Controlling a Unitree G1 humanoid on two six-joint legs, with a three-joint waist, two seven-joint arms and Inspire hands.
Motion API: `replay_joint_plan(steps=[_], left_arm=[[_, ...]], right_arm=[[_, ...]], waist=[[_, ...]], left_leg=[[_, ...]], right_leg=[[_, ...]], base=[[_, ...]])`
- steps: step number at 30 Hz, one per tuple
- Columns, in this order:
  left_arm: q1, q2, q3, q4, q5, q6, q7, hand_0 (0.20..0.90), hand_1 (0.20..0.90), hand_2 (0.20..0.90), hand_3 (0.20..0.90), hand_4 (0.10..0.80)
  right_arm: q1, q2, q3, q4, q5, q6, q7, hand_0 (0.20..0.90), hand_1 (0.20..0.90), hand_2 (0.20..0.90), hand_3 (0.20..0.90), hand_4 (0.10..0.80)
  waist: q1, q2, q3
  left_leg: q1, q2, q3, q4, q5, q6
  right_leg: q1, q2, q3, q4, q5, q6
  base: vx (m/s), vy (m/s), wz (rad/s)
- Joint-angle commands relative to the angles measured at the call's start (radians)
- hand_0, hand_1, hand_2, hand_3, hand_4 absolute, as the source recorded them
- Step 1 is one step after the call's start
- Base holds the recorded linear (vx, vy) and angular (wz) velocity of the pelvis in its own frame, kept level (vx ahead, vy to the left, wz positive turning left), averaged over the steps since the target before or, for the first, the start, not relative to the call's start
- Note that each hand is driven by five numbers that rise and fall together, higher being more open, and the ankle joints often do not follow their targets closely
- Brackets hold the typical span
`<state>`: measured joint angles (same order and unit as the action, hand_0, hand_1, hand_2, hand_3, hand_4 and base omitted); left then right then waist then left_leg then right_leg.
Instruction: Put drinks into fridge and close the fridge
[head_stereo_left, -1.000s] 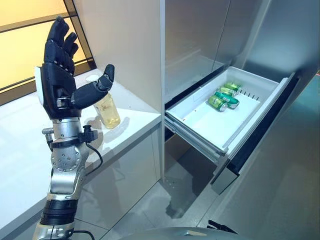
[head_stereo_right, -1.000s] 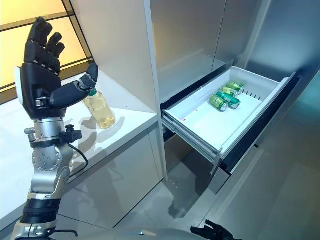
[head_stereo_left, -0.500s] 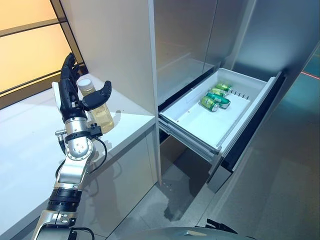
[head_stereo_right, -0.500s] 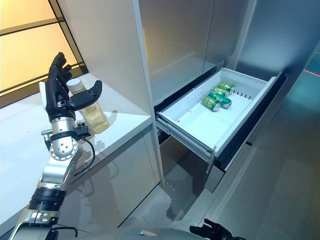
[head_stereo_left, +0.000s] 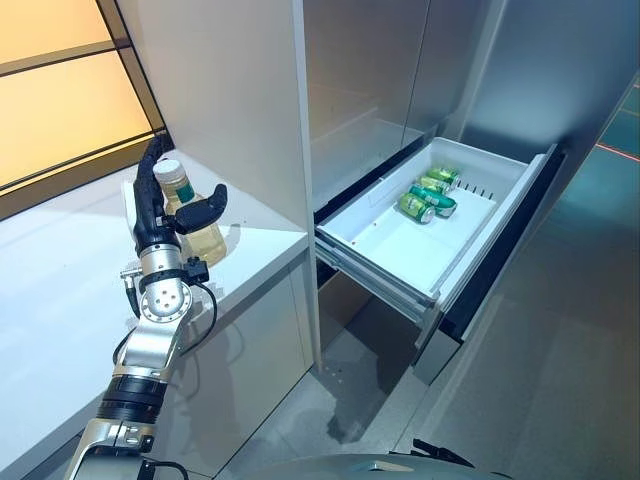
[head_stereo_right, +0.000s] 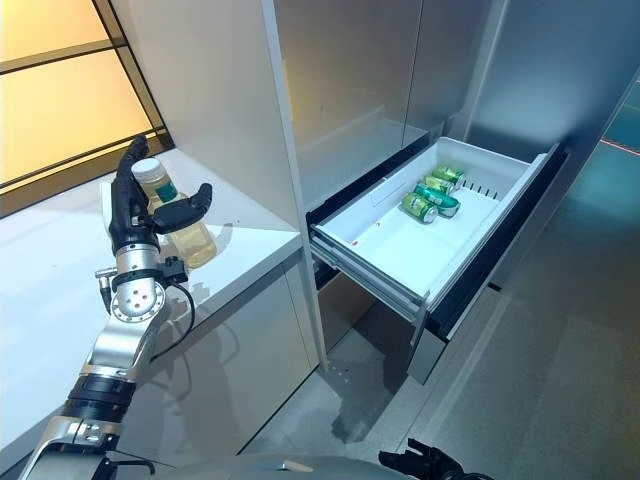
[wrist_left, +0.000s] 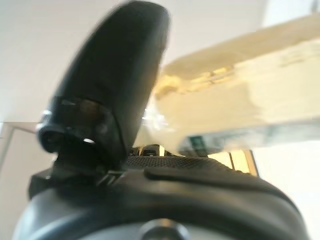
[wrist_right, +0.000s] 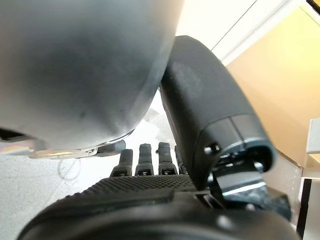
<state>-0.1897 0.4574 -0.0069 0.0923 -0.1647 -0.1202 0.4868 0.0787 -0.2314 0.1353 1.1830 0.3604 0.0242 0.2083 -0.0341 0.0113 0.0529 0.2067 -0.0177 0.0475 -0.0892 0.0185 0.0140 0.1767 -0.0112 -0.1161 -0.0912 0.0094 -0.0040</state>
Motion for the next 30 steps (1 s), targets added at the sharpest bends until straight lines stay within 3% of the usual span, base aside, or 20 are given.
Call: replay_joint_plan(steps=[1,22,24,30], left_arm=[[-0.164,0.055,0.000,0.015,0.060,-0.060,0.035,0.900,0.900,0.900,0.900,0.800],[-0.156,0.035,0.004,0.057,0.014,-0.062,0.050,0.900,0.900,0.900,0.900,0.800],[-0.159,0.031,0.003,0.057,-0.009,-0.073,0.044,0.314,0.314,0.314,0.216,0.116],[-0.151,0.017,0.009,0.037,-0.026,-0.091,0.015,0.300,0.300,0.300,0.200,0.100]], right_arm=[[-0.016,0.027,0.051,0.016,-0.034,0.007,0.032,0.900,0.900,0.900,0.900,0.800],[-0.010,0.020,0.039,0.011,-0.044,0.010,0.038,0.900,0.900,0.900,0.900,0.800],[-0.010,0.021,0.040,0.013,-0.044,0.010,0.039,0.900,0.900,0.900,0.900,0.800],[-0.011,0.021,0.036,0.016,-0.049,0.007,0.042,0.900,0.900,0.900,0.900,0.800]], waist=[[-0.008,-0.007,-0.009],[-0.018,-0.005,-0.009],[-0.018,-0.005,-0.010],[-0.018,-0.004,-0.009]], left_leg=[[-0.003,-0.004,0.028,0.006,-0.083,0.010],[0.001,-0.004,0.037,0.009,-0.084,0.010],[0.000,-0.004,0.038,0.010,-0.085,0.010],[0.000,-0.004,0.040,0.010,-0.086,0.010]], right_leg=[[-0.012,-0.004,-0.016,0.085,-0.074,0.048],[-0.013,-0.002,-0.007,0.090,-0.077,0.049],[-0.013,-0.002,-0.006,0.090,-0.078,0.049],[-0.015,-0.001,-0.004,0.091,-0.079,0.048]], base=[[0.000,0.000,0.00],[0.000,0.000,0.00],[0.000,0.000,0.00],[0.000,0.000,0.00]])
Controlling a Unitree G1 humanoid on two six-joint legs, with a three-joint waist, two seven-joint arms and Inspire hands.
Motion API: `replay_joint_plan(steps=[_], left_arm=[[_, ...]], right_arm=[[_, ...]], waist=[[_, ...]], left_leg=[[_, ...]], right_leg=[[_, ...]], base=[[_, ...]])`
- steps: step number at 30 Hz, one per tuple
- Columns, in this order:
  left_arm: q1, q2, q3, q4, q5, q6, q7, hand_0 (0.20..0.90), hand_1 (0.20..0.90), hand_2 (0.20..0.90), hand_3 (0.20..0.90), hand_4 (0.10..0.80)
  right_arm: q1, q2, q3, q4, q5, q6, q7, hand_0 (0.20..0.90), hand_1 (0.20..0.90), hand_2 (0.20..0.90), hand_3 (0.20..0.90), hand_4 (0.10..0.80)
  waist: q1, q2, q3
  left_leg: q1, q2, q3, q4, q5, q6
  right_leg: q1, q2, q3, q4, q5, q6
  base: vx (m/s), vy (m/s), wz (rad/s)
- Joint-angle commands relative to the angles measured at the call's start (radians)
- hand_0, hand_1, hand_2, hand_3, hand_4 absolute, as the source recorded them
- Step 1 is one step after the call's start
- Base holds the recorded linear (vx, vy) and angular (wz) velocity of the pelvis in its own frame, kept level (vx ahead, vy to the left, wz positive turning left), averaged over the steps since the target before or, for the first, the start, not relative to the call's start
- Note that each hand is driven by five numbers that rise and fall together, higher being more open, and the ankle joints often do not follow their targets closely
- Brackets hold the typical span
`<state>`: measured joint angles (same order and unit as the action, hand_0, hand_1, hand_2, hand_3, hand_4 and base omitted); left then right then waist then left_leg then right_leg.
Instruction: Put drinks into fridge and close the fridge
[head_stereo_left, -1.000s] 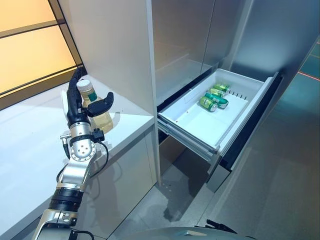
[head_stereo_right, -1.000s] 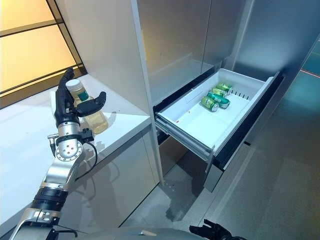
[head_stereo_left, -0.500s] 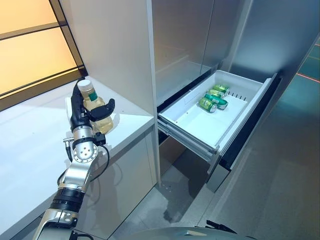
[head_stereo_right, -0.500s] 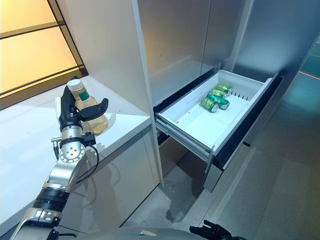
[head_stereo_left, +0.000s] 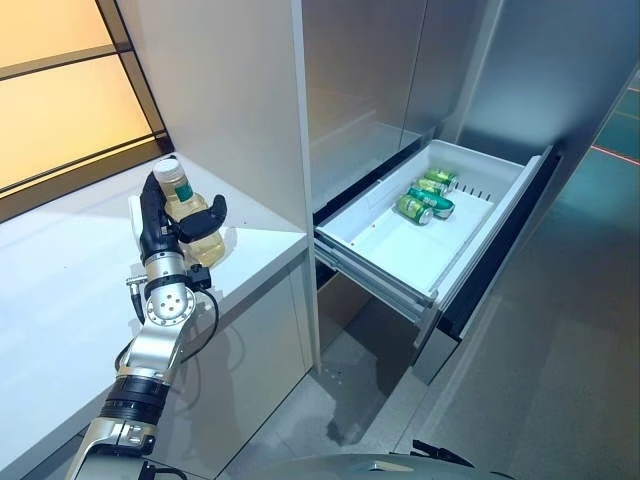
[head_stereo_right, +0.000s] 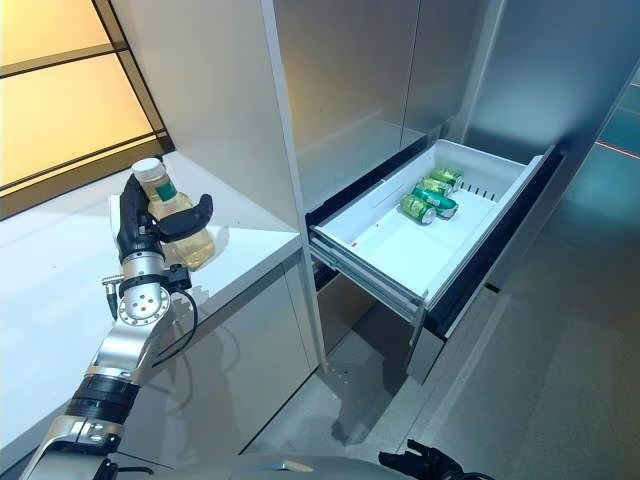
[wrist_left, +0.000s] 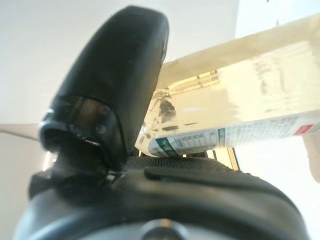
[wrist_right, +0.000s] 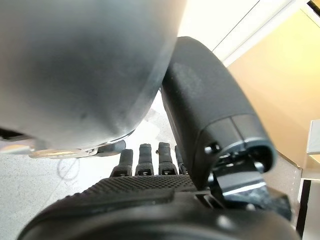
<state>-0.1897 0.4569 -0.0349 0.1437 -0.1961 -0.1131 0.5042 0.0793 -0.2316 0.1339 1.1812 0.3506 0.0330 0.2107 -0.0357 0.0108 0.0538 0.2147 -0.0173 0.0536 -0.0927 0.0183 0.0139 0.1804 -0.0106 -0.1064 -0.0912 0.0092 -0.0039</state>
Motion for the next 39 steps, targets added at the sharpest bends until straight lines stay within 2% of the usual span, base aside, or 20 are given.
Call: replay_joint_plan(steps=[1,6,10,13,17,22,25,31,34,39], left_arm=[[-0.151,0.019,0.034,-0.016,0.007,-0.096,-0.003,0.300,0.300,0.300,0.200,0.100],[-0.153,0.032,0.024,-0.025,0.053,-0.088,-0.018,0.300,0.300,0.300,0.200,0.100],[-0.157,0.051,0.010,-0.043,0.047,-0.115,-0.053,0.300,0.300,0.300,0.200,0.100],[-0.157,0.044,0.012,-0.124,-0.023,-0.249,-0.084,0.300,0.300,0.300,0.200,0.100],[-0.154,0.020,0.028,-0.234,-0.075,-0.360,-0.112,0.300,0.300,0.300,0.200,0.100],[-0.165,0.005,0.019,-0.346,-0.086,-0.476,-0.162,0.300,0.300,0.300,0.200,0.100],[-0.169,0.001,0.008,-0.389,-0.080,-0.507,-0.190,0.300,0.300,0.300,0.200,0.100],[-0.161,-0.006,-0.022,-0.469,-0.105,-0.566,-0.268,0.300,0.300,0.300,0.200,0.100],[-0.134,-0.022,-0.025,-0.501,-0.166,-0.585,-0.354,0.300,0.300,0.300,0.200,0.100],[-0.091,-0.055,-0.039,-0.525,-0.269,-0.564,-0.498,0.300,0.300,0.300,0.200,0.100]], right_arm=[[-0.012,0.022,0.037,0.016,-0.039,0.000,0.039,0.900,0.900,0.900,0.900,0.800],[-0.017,0.021,0.038,0.008,-0.029,0.002,0.048,0.900,0.900,0.900,0.900,0.800],[-0.020,0.021,0.047,-0.013,-0.015,-0.018,0.075,0.900,0.900,0.900,0.900,0.800],[-0.036,0.015,0.084,-0.114,-0.026,-0.049,0.096,0.900,0.900,0.900,0.900,0.800],[-0.043,0.006,0.164,-0.302,-0.104,-0.071,0.115,0.900,0.900,0.900,0.900,0.800],[-0.040,-0.008,0.252,-0.651,-0.142,-0.048,0.111,0.900,0.900,0.900,0.900,0.800],[-0.051,-0.022,0.270,-0.786,-0.122,-0.036,0.133,0.900,0.900,0.900,0.900,0.800],[-0.108,-0.076,0.231,-1.110,-0.039,0.000,0.161,0.900,0.900,0.900,0.900,0.800],[-0.149,-0.117,0.163,-1.276,0.025,0.033,0.168,0.900,0.900,0.900,0.900,0.800],[-0.213,-0.151,0.086,-1.447,0.105,0.035,0.188,0.900,0.900,0.900,0.900,0.800]], waist=[[-0.017,-0.003,-0.010],[-0.016,0.000,-0.009],[-0.014,0.001,-0.010],[-0.008,-0.002,-0.008],[0.000,-0.011,-0.003],[0.001,-0.023,0.005],[0.002,-0.026,0.008],[0.005,-0.032,0.017],[0.005,-0.033,0.019],[0.007,-0.033,0.017]], left_leg=[[-0.009,-0.004,0.033,0.014,-0.086,0.010],[-0.007,-0.005,0.032,0.013,-0.085,0.011],[-0.007,-0.006,0.032,0.013,-0.085,0.010],[-0.008,-0.003,0.030,0.012,-0.085,0.007],[-0.014,0.001,0.024,0.011,-0.078,0.003],[-0.019,0.004,0.009,0.010,-0.070,-0.001],[-0.020,0.004,0.002,0.008,-0.066,-0.003],[-0.021,0.004,-0.008,0.006,-0.061,-0.005],[-0.025,0.005,-0.009,0.005,-0.059,-0.005],[-0.028,0.006,-0.004,0.006,-0.059,-0.002]], right_leg=[[-0.019,-0.002,-0.014,0.092,-0.079,0.048],[-0.018,-0.001,-0.014,0.091,-0.078,0.048],[-0.015,-0.002,-0.018,0.086,-0.076,0.050],[-0.013,-0.005,-0.022,0.081,-0.072,0.052],[-0.017,-0.008,-0.031,0.080,-0.067,0.052],[-0.018,-0.009,-0.037,0.080,-0.065,0.049],[-0.018,-0.008,-0.039,0.080,-0.065,0.049],[-0.018,-0.006,-0.039,0.078,-0.061,0.051],[-0.023,-0.006,-0.035,0.078,-0.056,0.052],[-0.030,-0.005,-0.029,0.076,-0.052,0.052]], base=[[0.000,0.000,0.00],[0.000,0.000,0.00],[0.000,0.000,0.00],[-0.022,-0.016,0.00],[-0.049,-0.037,-0.02],[-0.046,-0.044,-0.02],[-0.023,-0.022,0.01],[-0.036,-0.017,0.03],[-0.035,0.000,0.04],[-0.002,-0.001,-0.01]])
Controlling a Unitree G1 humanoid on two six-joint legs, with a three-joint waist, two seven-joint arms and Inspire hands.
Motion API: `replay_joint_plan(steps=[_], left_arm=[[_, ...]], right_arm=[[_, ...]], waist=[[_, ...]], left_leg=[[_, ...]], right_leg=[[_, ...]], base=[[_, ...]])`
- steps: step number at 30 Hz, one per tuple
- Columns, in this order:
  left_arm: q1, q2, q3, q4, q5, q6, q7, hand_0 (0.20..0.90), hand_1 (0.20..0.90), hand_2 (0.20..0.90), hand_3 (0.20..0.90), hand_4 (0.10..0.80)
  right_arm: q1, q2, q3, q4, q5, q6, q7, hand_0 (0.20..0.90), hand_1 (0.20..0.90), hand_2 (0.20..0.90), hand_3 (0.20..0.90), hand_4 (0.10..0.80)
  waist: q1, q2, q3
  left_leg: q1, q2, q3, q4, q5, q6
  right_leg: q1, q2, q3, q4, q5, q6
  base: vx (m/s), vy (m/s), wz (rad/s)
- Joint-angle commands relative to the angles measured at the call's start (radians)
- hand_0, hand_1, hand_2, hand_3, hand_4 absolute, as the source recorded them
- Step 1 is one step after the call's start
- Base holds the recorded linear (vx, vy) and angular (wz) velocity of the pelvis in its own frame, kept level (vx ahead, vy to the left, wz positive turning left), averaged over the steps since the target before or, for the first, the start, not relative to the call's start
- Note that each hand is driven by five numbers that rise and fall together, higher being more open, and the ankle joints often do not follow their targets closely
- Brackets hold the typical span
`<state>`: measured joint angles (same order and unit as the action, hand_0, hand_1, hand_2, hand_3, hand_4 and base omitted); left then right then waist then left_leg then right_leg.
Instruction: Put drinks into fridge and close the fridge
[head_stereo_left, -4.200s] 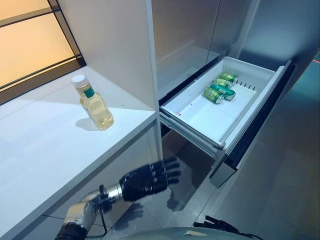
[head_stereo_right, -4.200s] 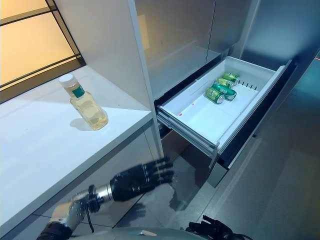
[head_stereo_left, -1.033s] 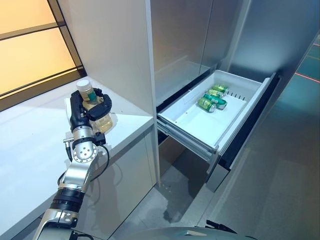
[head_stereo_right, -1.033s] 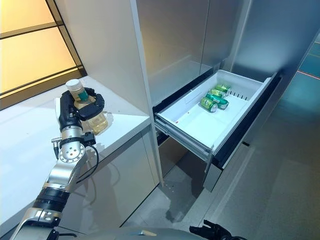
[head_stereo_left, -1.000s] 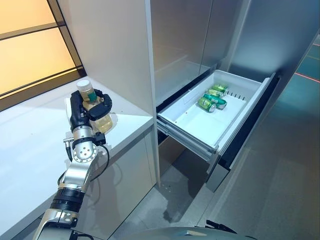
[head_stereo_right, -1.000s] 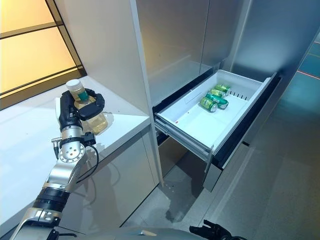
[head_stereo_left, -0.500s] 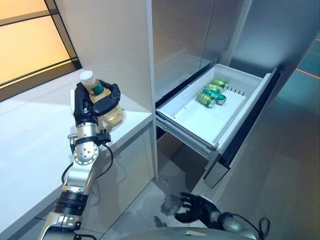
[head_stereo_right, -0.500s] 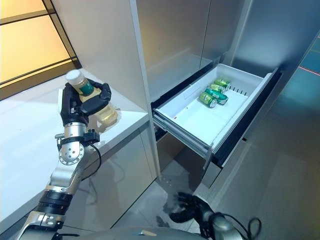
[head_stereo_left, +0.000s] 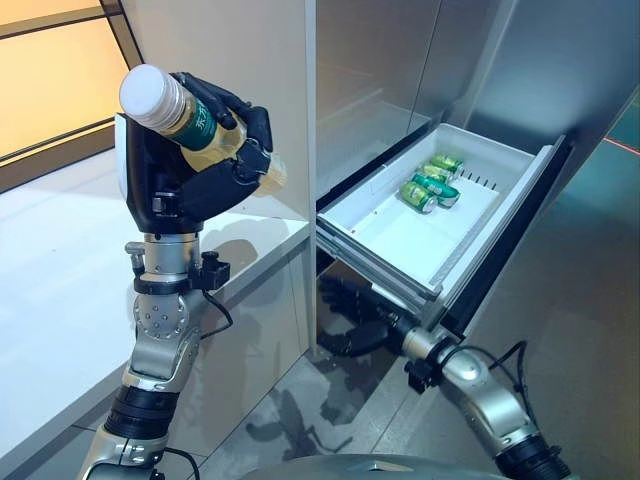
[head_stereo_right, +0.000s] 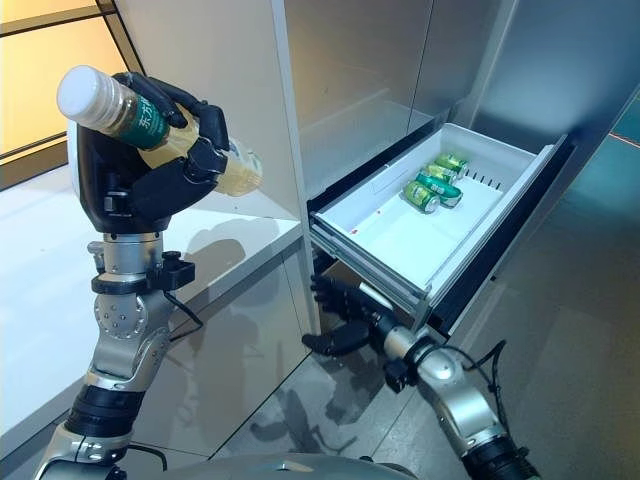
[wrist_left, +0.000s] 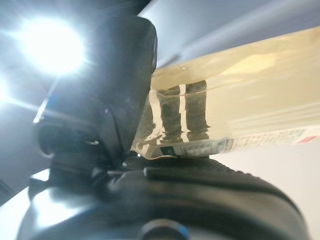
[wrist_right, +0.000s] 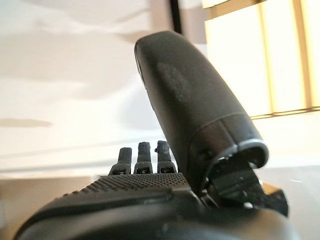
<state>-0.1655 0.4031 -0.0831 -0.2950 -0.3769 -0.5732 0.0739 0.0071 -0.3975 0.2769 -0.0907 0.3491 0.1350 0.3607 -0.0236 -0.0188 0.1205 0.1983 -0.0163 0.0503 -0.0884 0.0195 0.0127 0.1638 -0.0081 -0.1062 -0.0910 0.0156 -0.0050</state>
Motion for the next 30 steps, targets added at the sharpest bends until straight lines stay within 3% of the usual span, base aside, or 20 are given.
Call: replay_joint_plan(steps=[1,10,21,30], left_arm=[[-0.115,-0.003,0.007,-0.086,-0.095,-0.099,-0.077,0.300,0.300,0.300,0.200,0.100],[-0.115,-0.018,-0.076,-0.077,-0.194,0.024,-0.235,0.300,0.300,0.300,0.200,0.100],[-0.140,-0.014,-0.159,-0.022,-0.142,0.126,-0.208,0.300,0.300,0.300,0.200,0.100],[-0.137,0.001,-0.179,0.034,-0.091,0.145,-0.189,0.300,0.300,0.300,0.200,0.100]], right_arm=[[-0.145,0.012,-0.061,-0.183,0.110,-0.066,0.040,0.900,0.900,0.900,0.900,0.800],[-0.224,-0.023,-0.089,-0.246,0.247,-0.010,0.063,0.900,0.900,0.900,0.900,0.800],[-0.298,-0.051,-0.037,-0.272,0.258,0.016,0.094,0.900,0.900,0.900,0.900,0.800],[-0.335,-0.072,-0.023,-0.279,0.253,-0.007,0.087,0.900,0.900,0.900,0.900,0.800]], waist=[[-0.005,-0.004,-0.049],[-0.005,-0.012,-0.052],[-0.009,-0.017,-0.059],[-0.008,-0.018,-0.062]], left_leg=[[-0.012,0.005,0.000,0.002,-0.061,-0.001],[-0.017,0.005,0.007,0.007,-0.061,0.001],[-0.019,0.007,0.019,0.007,-0.060,0.002],[-0.023,0.011,0.024,0.008,-0.058,0.000]], right_leg=[[-0.013,-0.007,-0.029,0.076,-0.058,0.053],[-0.018,-0.007,-0.026,0.077,-0.053,0.051],[-0.023,-0.006,-0.017,0.071,-0.044,0.051],[-0.024,-0.005,-0.017,0.066,-0.042,0.048]], base=[[-0.006,-0.004,-0.04],[-0.003,-0.006,-0.02],[0.000,0.000,0.00],[0.000,0.000,0.00]])
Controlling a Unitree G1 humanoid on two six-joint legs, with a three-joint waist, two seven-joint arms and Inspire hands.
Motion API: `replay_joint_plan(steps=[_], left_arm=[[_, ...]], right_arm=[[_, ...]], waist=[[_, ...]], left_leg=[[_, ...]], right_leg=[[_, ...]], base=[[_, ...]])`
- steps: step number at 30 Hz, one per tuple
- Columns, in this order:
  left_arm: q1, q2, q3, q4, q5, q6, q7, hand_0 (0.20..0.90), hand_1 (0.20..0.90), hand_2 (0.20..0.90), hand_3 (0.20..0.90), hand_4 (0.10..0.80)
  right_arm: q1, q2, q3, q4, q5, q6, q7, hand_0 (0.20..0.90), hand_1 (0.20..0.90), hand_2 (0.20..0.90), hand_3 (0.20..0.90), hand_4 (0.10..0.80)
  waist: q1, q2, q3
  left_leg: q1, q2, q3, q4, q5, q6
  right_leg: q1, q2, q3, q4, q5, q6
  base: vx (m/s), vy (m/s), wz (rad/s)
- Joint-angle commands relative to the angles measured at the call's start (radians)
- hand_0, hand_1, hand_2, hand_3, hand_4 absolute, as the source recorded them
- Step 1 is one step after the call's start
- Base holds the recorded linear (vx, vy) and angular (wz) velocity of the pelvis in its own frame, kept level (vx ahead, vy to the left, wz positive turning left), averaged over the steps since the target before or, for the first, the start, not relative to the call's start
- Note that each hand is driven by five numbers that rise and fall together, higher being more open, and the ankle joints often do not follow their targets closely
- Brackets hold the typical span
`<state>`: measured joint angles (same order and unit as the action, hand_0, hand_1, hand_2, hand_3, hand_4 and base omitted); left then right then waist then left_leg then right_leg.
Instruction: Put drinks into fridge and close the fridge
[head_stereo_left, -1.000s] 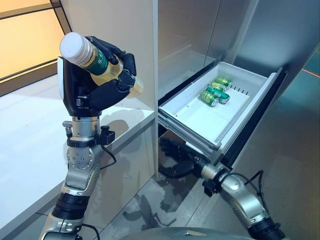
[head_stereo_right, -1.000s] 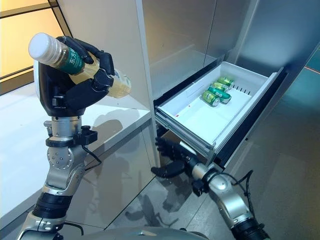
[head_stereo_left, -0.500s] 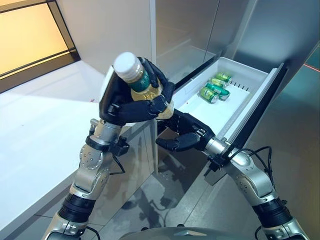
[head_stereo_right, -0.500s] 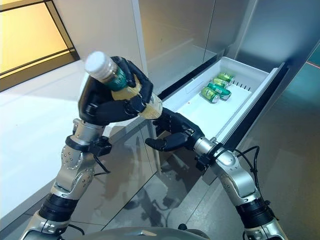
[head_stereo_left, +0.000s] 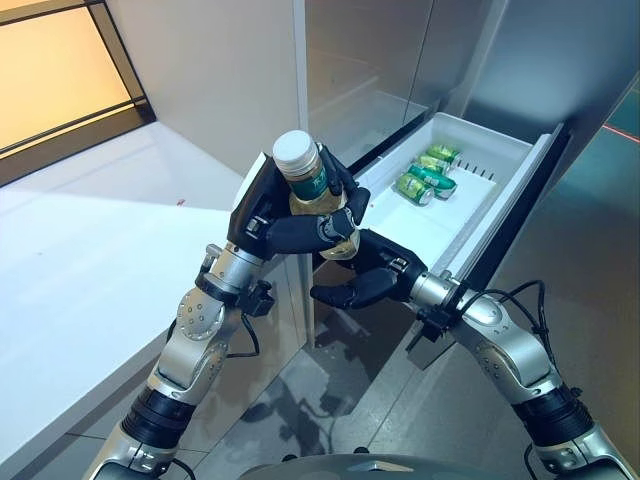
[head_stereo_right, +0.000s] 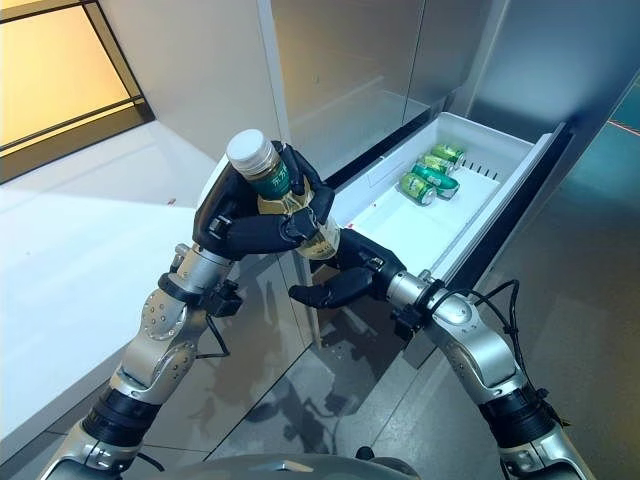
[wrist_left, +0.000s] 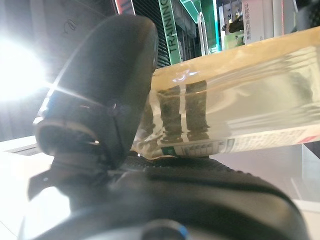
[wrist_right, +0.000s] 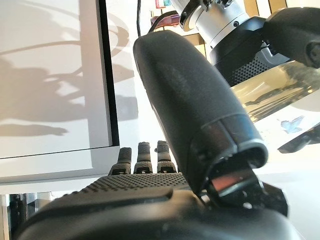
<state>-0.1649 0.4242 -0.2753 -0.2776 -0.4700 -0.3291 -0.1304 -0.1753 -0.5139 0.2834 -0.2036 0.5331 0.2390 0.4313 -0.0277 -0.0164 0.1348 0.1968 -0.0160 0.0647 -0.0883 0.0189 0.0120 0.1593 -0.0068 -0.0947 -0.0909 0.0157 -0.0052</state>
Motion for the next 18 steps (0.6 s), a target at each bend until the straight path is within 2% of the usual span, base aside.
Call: replay_joint_plan(steps=[1,12,18], left_arm=[[-0.136,-0.020,0.013,0.019,0.005,-0.098,0.015,0.300,0.300,0.300,0.200,0.100],[-0.133,-0.011,0.012,0.033,0.004,-0.057,-0.008,0.300,0.300,0.300,0.200,0.100],[-0.130,-0.012,0.013,0.019,-0.003,-0.081,-0.025,0.300,0.300,0.300,0.200,0.100]], right_arm=[[-0.155,0.043,-0.031,-0.167,0.069,-0.112,0.012,0.900,0.900,0.900,0.900,0.800],[-0.192,0.024,-0.079,-0.170,0.053,-0.137,-0.063,0.900,0.900,0.900,0.900,0.800],[-0.191,0.027,-0.100,-0.160,0.087,-0.104,-0.112,0.900,0.900,0.900,0.900,0.800]], waist=[[-0.003,-0.020,-0.076],[-0.003,-0.019,-0.078],[-0.003,-0.019,-0.078]], left_leg=[[-0.021,0.011,0.009,0.007,-0.057,0.000],[-0.023,0.012,0.011,0.009,-0.058,0.000],[-0.024,0.012,0.010,0.008,-0.058,0.000]], right_leg=[[-0.019,-0.007,-0.028,0.066,-0.042,0.048],[-0.022,-0.008,-0.027,0.068,-0.039,0.050],[-0.022,-0.009,-0.027,0.065,-0.038,0.051]], base=[[0.000,0.000,0.00],[0.000,0.000,0.00],[0.000,0.000,0.00]])
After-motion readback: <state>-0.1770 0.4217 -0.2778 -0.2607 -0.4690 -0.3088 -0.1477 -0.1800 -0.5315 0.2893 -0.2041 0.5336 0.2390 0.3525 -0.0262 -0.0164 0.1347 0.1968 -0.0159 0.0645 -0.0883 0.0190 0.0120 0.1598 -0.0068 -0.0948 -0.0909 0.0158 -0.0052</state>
